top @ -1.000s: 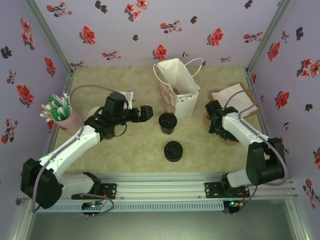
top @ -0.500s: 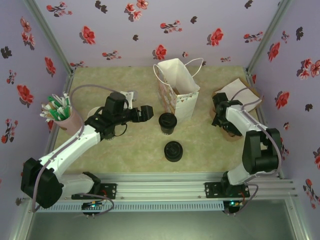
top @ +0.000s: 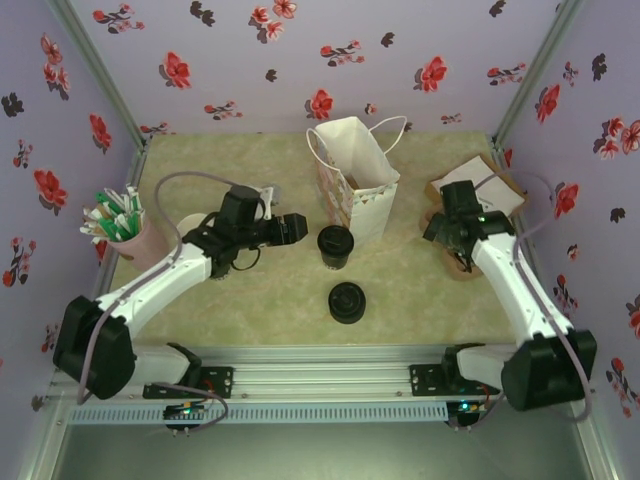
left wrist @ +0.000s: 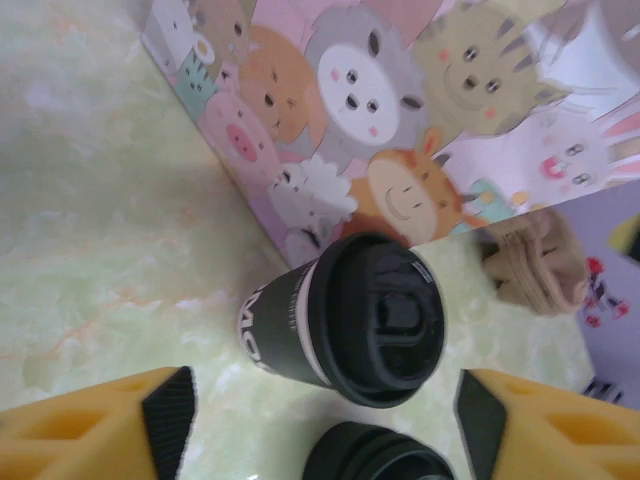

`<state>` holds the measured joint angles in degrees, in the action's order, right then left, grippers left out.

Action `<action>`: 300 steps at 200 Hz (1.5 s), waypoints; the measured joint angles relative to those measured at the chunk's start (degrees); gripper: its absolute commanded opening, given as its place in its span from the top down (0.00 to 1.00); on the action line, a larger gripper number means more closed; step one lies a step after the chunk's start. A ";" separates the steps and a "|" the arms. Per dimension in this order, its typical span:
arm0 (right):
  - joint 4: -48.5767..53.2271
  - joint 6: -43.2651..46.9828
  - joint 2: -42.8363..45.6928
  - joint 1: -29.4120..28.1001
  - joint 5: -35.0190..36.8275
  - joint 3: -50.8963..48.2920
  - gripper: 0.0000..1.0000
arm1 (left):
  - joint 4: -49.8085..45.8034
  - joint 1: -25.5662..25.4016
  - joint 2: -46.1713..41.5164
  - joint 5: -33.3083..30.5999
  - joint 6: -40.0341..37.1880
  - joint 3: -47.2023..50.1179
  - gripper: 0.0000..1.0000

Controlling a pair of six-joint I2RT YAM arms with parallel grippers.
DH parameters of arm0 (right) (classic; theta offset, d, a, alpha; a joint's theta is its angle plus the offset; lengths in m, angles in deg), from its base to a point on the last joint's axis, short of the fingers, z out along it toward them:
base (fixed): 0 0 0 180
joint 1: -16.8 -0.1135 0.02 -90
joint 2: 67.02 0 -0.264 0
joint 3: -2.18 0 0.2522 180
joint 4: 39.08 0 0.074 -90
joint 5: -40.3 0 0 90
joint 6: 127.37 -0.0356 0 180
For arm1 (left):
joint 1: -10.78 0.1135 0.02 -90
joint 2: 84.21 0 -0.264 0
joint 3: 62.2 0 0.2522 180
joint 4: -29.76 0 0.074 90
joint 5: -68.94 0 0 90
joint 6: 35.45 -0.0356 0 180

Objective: Pack the takeout coffee

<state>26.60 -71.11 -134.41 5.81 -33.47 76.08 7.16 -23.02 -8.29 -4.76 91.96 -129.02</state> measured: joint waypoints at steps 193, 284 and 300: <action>-3.76 3.76 12.79 -7.30 -23.96 -6.75 0.05 | 12.96 -2.25 24.02 5.33 6.54 -1.60 0.65; -5.75 3.30 10.49 -12.20 -24.44 -7.02 0.08 | 16.96 -6.12 24.50 5.22 9.46 -0.85 0.65; -14.12 0.50 8.28 -14.86 -26.71 -10.99 0.11 | 17.79 -6.12 25.11 5.14 9.73 -0.39 0.65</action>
<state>12.48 -70.60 -126.13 -9.05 -60.18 65.08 24.95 -29.14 16.82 0.37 101.68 -129.41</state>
